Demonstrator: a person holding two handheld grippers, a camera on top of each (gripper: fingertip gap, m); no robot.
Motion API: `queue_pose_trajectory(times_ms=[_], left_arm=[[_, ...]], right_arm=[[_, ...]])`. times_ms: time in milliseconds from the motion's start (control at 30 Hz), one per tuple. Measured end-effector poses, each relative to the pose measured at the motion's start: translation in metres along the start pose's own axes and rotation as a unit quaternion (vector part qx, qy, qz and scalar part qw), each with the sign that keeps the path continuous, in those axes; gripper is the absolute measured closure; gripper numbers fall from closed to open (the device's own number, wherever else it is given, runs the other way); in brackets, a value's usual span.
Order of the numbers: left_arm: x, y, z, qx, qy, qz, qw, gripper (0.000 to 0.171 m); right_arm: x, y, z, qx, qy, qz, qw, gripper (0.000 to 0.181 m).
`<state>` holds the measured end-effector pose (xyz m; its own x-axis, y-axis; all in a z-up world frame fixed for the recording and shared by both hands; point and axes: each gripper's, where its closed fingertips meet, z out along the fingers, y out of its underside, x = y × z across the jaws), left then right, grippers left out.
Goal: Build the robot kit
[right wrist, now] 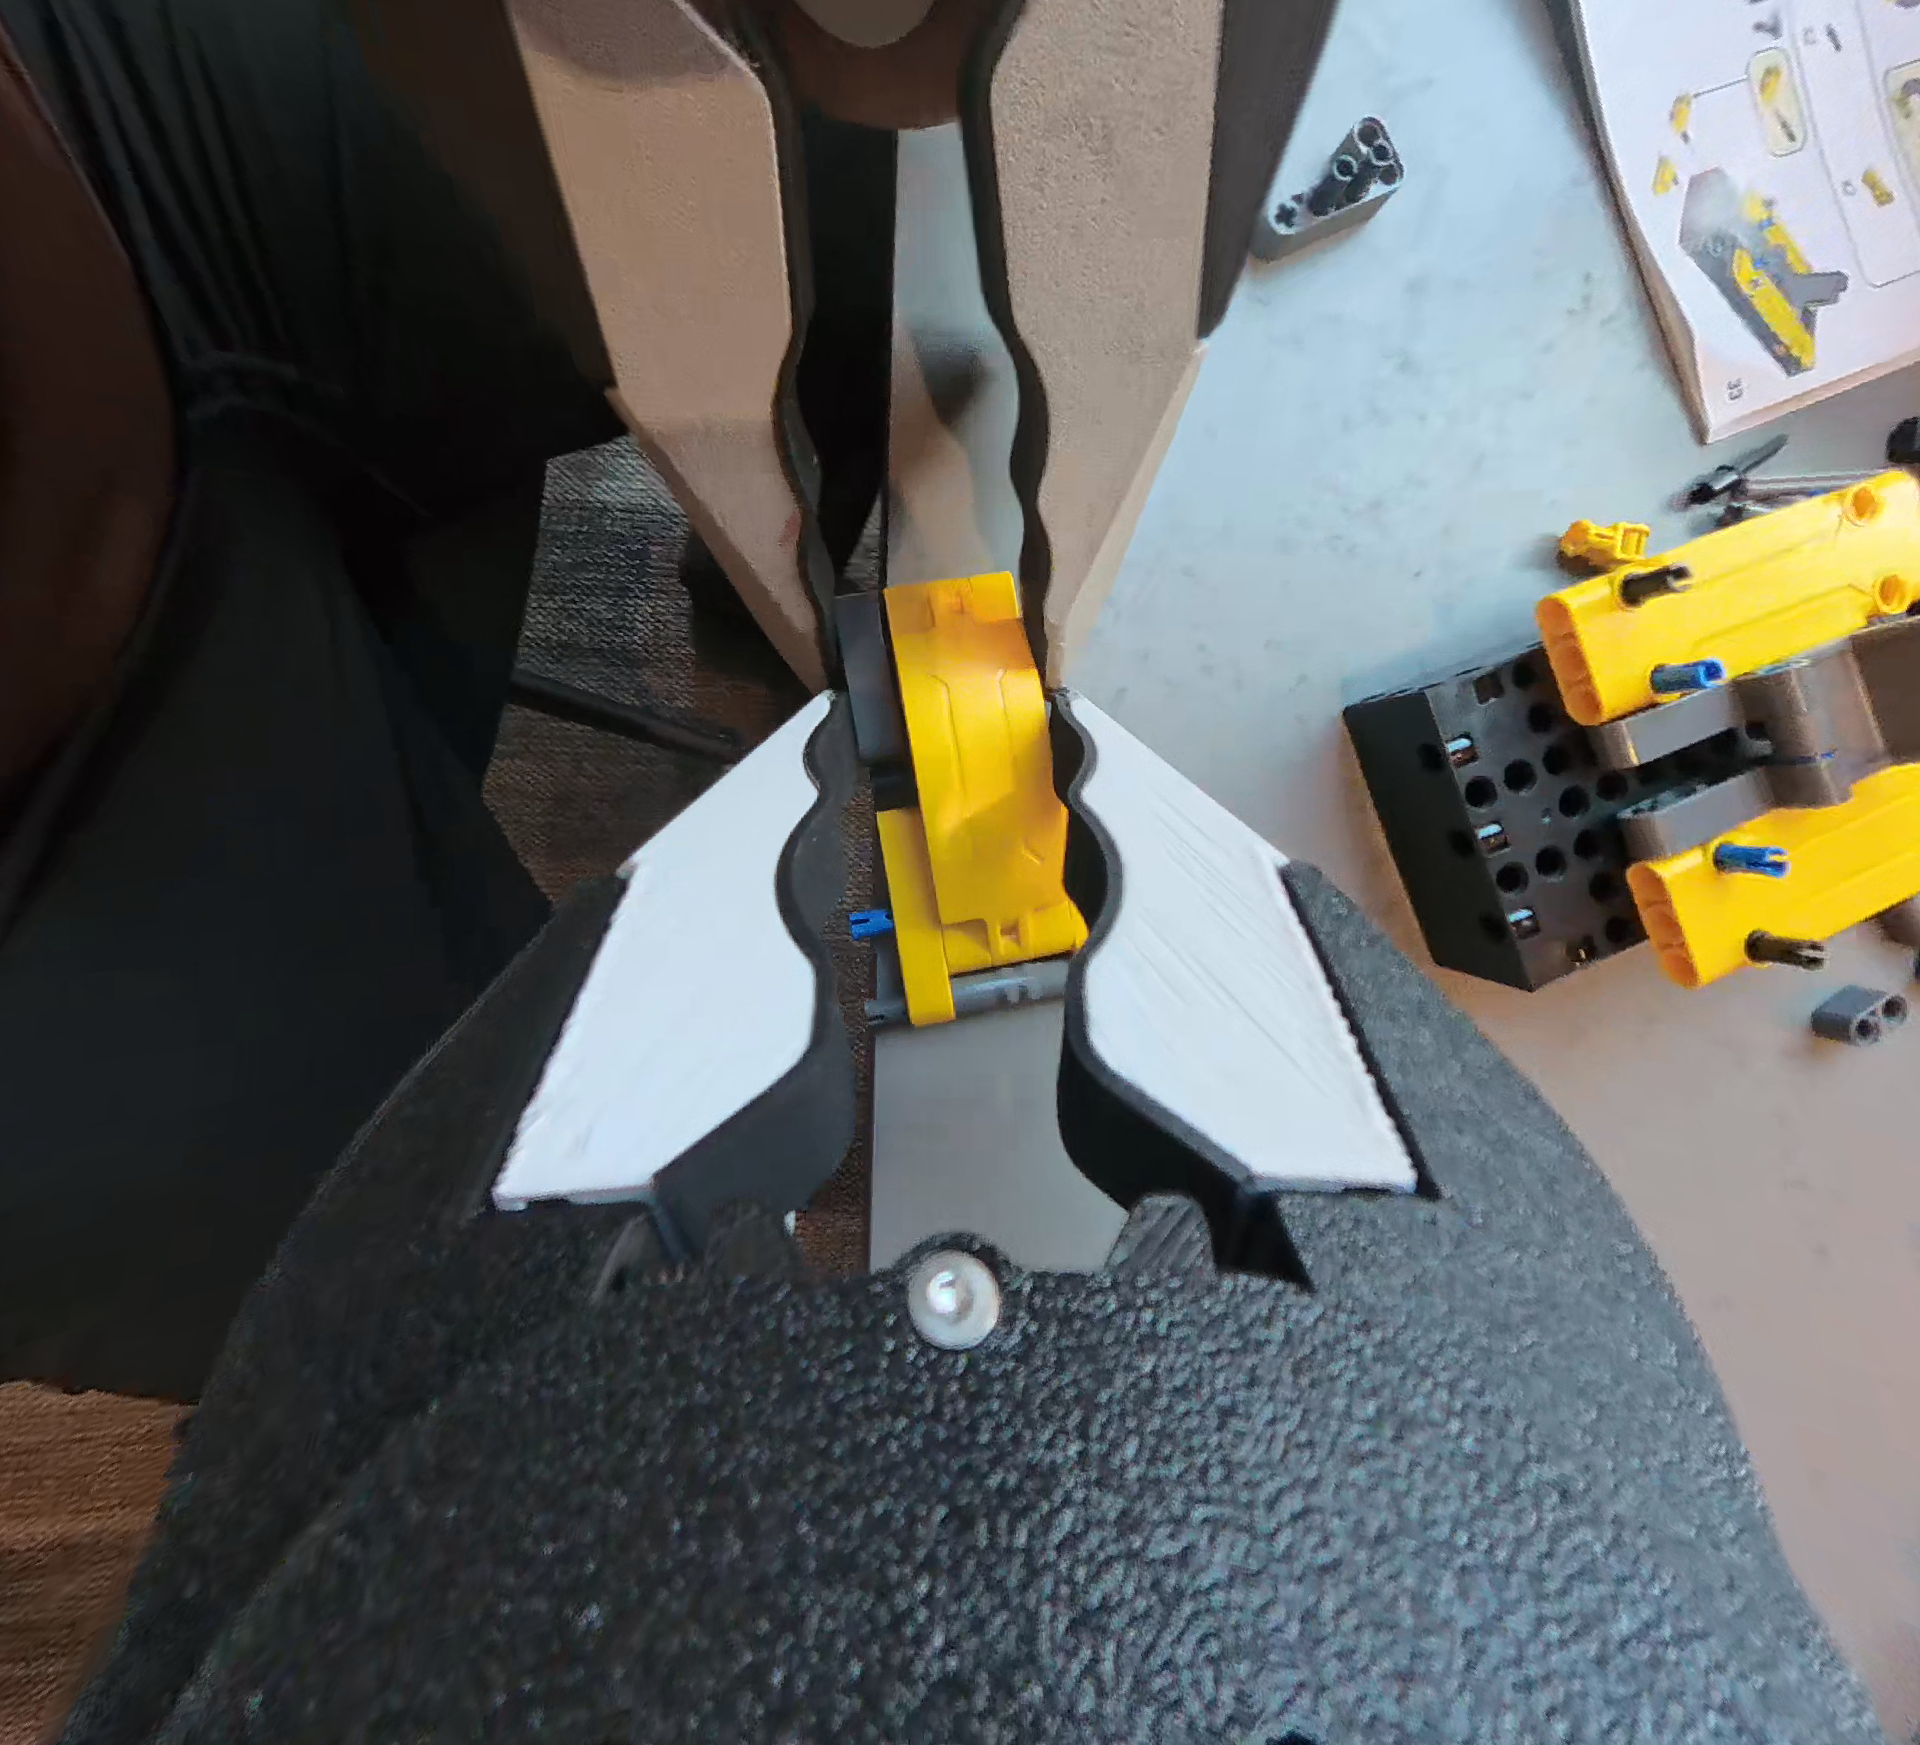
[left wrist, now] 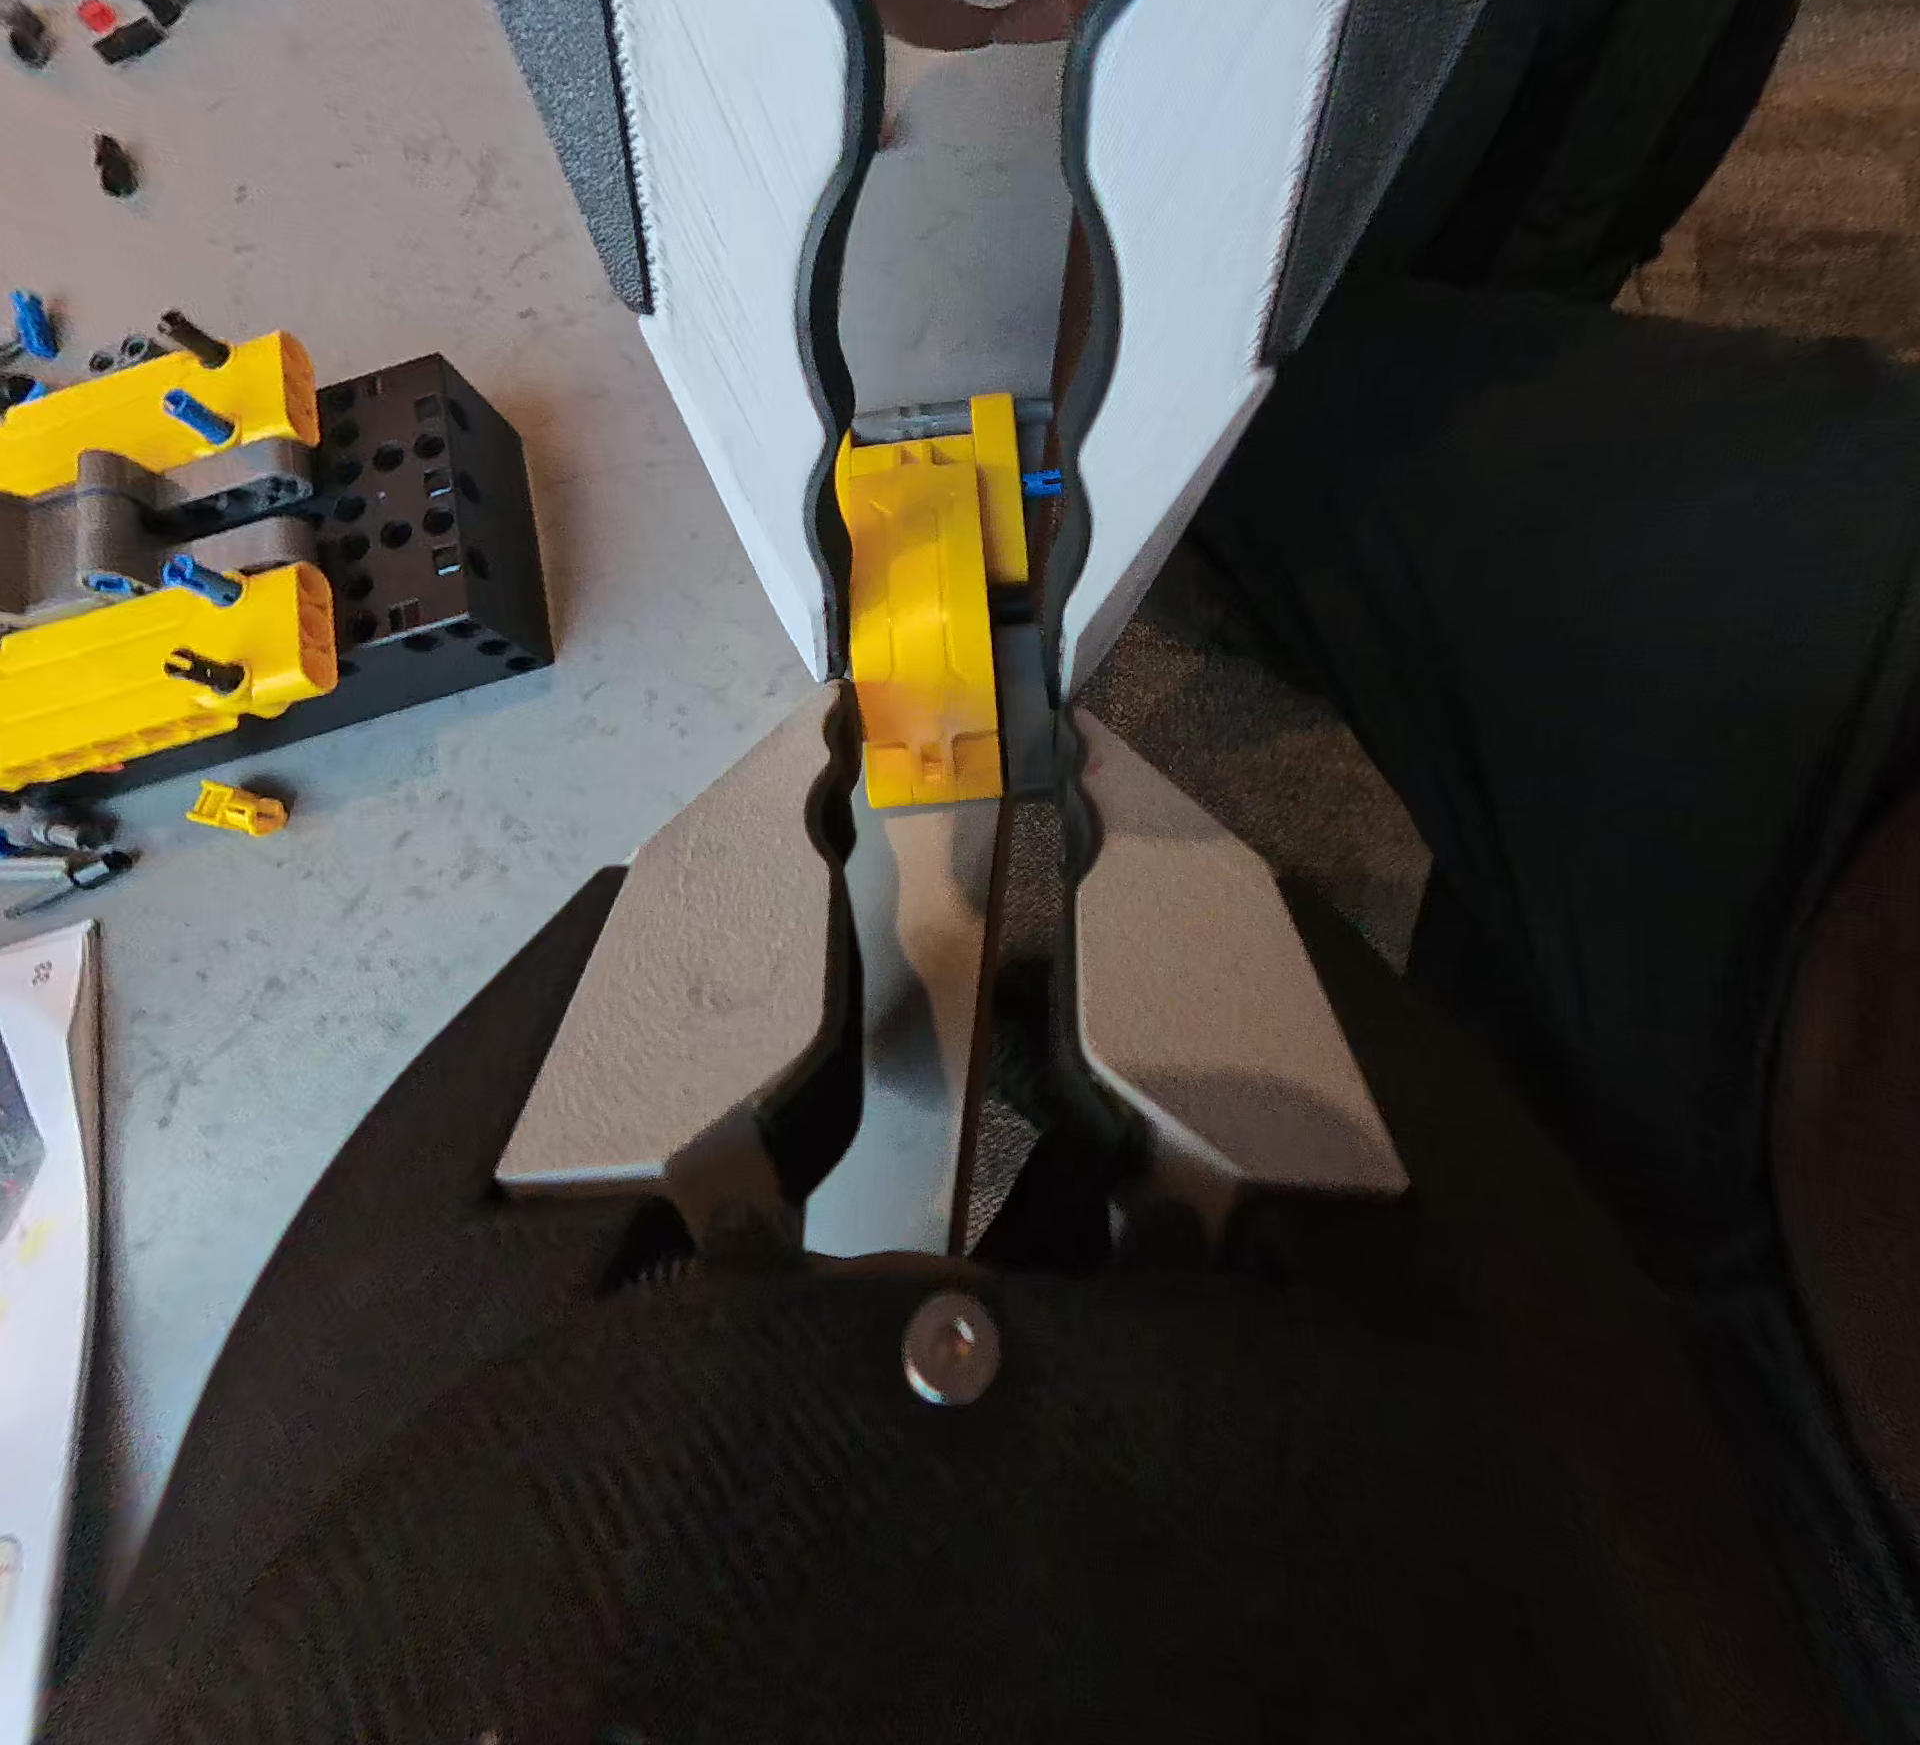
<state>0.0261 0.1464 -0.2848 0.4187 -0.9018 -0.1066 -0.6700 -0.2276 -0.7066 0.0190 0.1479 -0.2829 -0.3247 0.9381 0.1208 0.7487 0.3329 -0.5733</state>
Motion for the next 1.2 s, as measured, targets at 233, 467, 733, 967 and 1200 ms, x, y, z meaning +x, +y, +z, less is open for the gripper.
queue_pose_trajectory(times_ms=[233,467,733,967,1200], left_arm=[[0.006,0.003,-0.012,-0.01,0.016,0.016,1.0,0.138],[0.004,0.021,-0.044,0.03,-0.004,-0.05,0.998,0.13],[0.019,0.042,-0.072,0.055,-0.011,-0.101,0.993,0.134],[0.04,0.028,-0.093,0.105,0.002,-0.114,0.988,0.126],[0.077,0.036,-0.087,0.104,0.03,-0.105,0.989,0.127]], right_arm=[[-0.005,-0.013,-0.01,0.034,0.055,-0.013,0.998,0.145],[0.003,-0.012,-0.032,0.098,0.048,0.074,0.991,0.145],[0.021,-0.023,-0.061,0.255,-0.111,0.321,0.905,0.145],[-0.022,-0.058,-0.06,0.204,-0.064,0.223,0.951,0.146],[-0.038,-0.08,-0.073,0.244,0.075,0.207,0.945,0.146]])
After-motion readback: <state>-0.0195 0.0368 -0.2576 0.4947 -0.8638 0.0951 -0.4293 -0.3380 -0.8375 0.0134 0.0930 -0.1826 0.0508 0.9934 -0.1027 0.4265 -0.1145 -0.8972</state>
